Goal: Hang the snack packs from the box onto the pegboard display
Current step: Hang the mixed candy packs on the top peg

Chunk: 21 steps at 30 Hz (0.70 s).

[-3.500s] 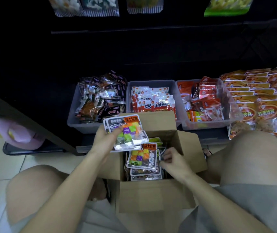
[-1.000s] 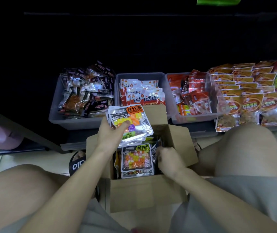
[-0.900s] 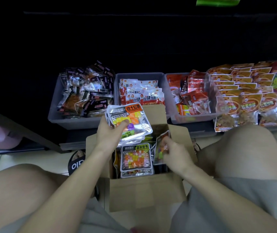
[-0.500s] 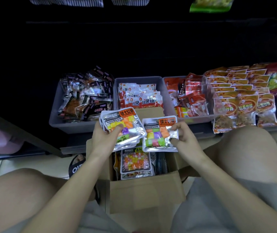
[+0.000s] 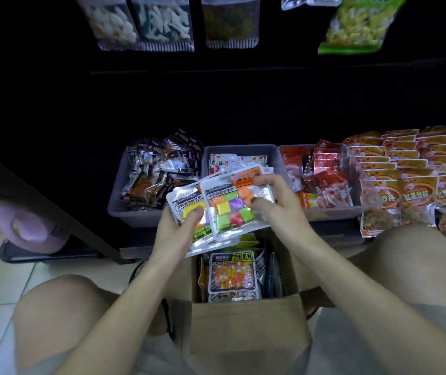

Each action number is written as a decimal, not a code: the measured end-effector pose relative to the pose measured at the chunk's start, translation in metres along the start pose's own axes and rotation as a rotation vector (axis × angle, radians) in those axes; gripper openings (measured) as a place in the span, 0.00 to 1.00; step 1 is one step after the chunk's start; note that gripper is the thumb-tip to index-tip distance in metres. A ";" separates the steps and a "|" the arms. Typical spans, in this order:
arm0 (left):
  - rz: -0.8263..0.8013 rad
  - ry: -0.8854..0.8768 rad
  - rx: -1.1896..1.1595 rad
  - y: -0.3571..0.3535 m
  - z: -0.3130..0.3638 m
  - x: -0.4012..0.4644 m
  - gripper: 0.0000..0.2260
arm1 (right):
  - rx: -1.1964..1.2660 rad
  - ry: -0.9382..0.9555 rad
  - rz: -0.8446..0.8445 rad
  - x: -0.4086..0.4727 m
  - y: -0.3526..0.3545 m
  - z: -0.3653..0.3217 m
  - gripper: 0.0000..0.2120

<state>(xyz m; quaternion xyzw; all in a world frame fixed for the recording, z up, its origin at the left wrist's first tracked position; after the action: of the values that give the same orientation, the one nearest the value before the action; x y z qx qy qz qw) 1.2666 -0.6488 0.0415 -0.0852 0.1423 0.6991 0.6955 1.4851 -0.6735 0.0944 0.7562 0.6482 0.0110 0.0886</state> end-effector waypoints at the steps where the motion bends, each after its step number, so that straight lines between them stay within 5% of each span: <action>1: 0.001 0.006 -0.033 0.002 0.003 -0.002 0.14 | -0.050 0.014 -0.026 0.002 -0.009 -0.001 0.14; 7: 0.018 -0.011 -0.209 0.022 0.033 -0.014 0.14 | -0.119 0.064 -0.091 0.007 -0.043 -0.032 0.27; 15: 0.080 -0.300 -0.154 0.075 0.152 -0.029 0.12 | -0.064 0.220 -0.105 0.026 -0.076 -0.142 0.45; 21: 0.149 -0.546 -0.140 0.118 0.276 -0.050 0.18 | 0.053 0.405 -0.149 0.019 -0.089 -0.270 0.27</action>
<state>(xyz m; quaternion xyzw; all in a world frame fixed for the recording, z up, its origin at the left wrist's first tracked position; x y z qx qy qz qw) 1.1718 -0.6074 0.3271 0.0690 -0.0930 0.7535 0.6471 1.3658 -0.6100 0.3449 0.6908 0.7068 0.1391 -0.0626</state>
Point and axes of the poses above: each hand's wrist, its own x-axis towards the middle knuckle, its own y-axis out of the back of the hand, z = x × y, the point moved 6 cm from there along x, towards the middle knuckle, and after that the axes turned 2 degrees about x, right-handed, at the moved point
